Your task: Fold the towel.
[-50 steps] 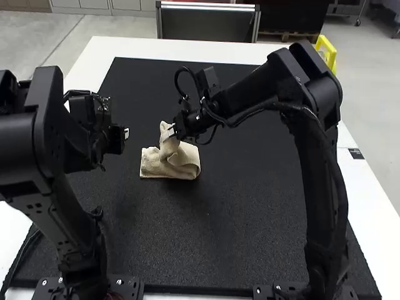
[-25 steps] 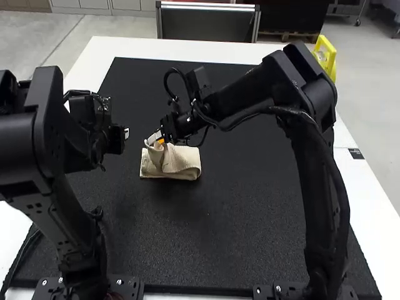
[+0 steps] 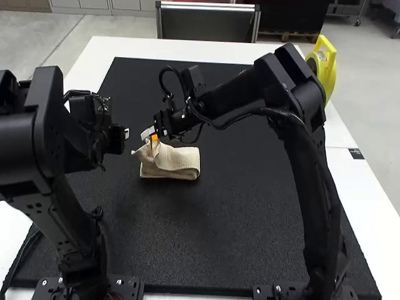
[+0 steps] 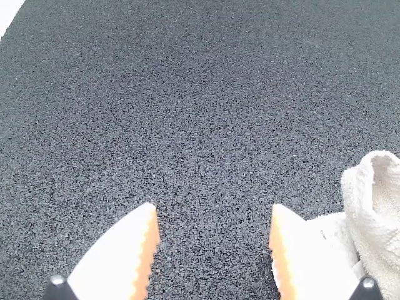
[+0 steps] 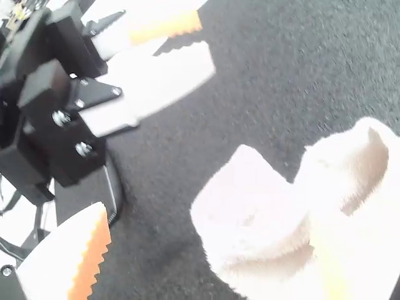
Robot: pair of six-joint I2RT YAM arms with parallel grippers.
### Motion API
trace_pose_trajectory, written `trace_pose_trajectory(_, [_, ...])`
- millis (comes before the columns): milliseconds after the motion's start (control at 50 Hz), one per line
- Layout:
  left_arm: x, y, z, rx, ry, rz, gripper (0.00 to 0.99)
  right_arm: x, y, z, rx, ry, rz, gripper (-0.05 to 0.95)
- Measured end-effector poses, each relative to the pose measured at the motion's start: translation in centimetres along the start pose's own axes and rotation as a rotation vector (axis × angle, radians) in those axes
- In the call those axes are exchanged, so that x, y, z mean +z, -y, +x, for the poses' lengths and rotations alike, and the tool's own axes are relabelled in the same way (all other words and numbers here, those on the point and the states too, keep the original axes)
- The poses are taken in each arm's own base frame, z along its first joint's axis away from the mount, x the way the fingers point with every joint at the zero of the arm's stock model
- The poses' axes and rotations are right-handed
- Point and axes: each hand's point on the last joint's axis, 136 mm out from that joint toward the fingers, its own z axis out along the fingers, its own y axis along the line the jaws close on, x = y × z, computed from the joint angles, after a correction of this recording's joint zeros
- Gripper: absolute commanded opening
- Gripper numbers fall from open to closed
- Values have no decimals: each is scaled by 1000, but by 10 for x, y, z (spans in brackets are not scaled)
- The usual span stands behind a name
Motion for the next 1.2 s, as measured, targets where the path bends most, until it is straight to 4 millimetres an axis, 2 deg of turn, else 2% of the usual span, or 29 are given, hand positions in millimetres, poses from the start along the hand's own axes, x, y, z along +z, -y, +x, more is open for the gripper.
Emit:
trace_pose_trajectory(100, [0,0,0,-2,-1,0,449,0,-6,-8,-7,11,-16,793])
trace_pose_trajectory(280, [0,0,1,-3,-2,0,449,-1,-11,-13,-6,18,-32,777])
trace_pose_trajectory(380, [0,0,1,-3,-3,0,449,-2,-11,-14,3,12,-36,561])
trace_pose_trajectory(400, [0,0,1,-3,-3,0,449,-2,-11,-14,5,12,-36,466])
trace_pose_trajectory(420, [0,0,1,-3,-2,0,449,-2,-11,-14,8,12,-35,438])
trace_pose_trajectory(480, [0,0,1,-3,-3,0,449,-5,-9,-17,15,16,-37,202])
trace_pose_trajectory(520, [0,0,1,-3,-2,0,449,-8,-7,-20,18,23,-33,90])
trace_pose_trajectory(560, [0,0,1,-3,-3,0,449,-12,-3,-23,22,31,-29,-5])
trace_pose_trajectory(580, [0,0,1,-3,-2,0,449,-14,-1,-25,23,36,-26,-20])
trace_pose_trajectory(700, [0,0,0,-3,-1,0,449,-31,18,-30,62,48,5,-20])
trace_pose_trajectory(820, [0,0,0,-3,-1,0,449,-49,28,-29,97,34,38,-20])
trace_pose_trajectory(1040, [0,0,0,-3,-1,0,449,-71,17,-13,93,-37,57,-20])
trace_pose_trajectory(1200, [0,0,0,-3,-1,0,449,-75,17,13,98,-92,63,-20])
